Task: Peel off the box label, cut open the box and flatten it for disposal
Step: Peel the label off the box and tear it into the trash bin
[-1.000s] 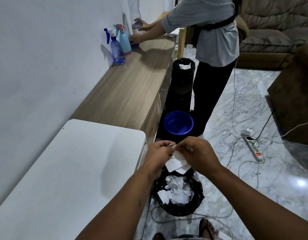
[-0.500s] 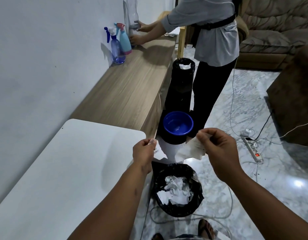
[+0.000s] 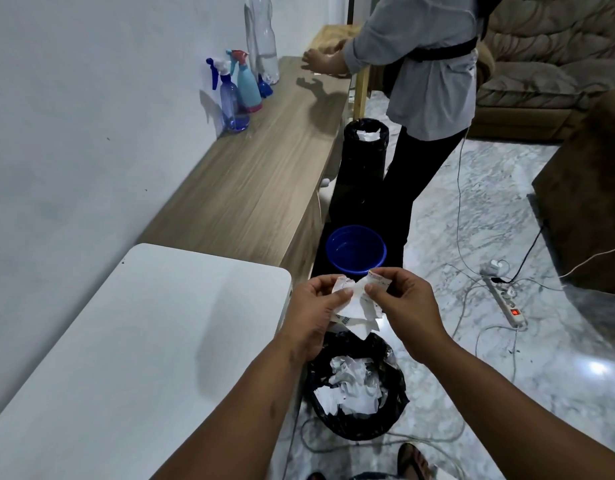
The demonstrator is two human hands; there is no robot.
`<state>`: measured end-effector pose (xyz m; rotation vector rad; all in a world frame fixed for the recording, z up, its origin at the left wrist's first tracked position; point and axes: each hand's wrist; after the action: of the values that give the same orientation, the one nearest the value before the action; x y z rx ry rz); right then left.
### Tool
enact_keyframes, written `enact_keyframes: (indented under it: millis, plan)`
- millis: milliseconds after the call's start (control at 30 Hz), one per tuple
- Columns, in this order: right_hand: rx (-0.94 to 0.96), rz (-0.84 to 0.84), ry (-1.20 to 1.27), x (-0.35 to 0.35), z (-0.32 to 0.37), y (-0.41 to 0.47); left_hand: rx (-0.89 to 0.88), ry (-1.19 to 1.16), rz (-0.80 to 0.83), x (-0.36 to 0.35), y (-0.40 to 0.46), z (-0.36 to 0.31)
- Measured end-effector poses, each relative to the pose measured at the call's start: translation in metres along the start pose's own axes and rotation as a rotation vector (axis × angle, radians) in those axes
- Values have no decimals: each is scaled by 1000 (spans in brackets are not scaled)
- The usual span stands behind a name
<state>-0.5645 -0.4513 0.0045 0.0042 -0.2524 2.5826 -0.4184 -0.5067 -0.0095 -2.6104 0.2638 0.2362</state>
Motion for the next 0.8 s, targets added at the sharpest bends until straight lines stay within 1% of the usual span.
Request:
enact_keyframes:
  millis: [133, 233, 333, 467, 600, 633, 733, 800]
  plan:
    - [-68, 34, 73, -1, -2, 2, -118, 126, -30, 9, 5, 2]
    - [-99, 38, 1, -1, -6, 3, -186, 255, -12, 11, 7, 2]
    - [-70, 58, -136, -3, -9, 3, -216, 314, -31, 8, 7, 3]
    - [-67, 76, -138, -4, -8, 6, -210, 349, -79, 5, 9, 2]
    - [-80, 119, -219, -3, -3, 7, -205, 400, -102, 4, 10, -1]
    - [-69, 136, -251, -2, -3, 8, -206, 407, -102, 5, 10, -1]
    - [47, 159, -373, -2, -6, 11, -201, 401, -104, 5, 9, -1]
    - [120, 153, -383, -3, -4, 8, -172, 370, -107, 5, 10, -1]
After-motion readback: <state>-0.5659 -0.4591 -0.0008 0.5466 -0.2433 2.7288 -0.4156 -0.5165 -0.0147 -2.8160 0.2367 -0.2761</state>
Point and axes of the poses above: each hand's wrist, its own y-axis towards the middle knuckle, its own x-axis out of the back of the hand, z = x × y, and after that the axes turned 6 degrees about -z, right-handed
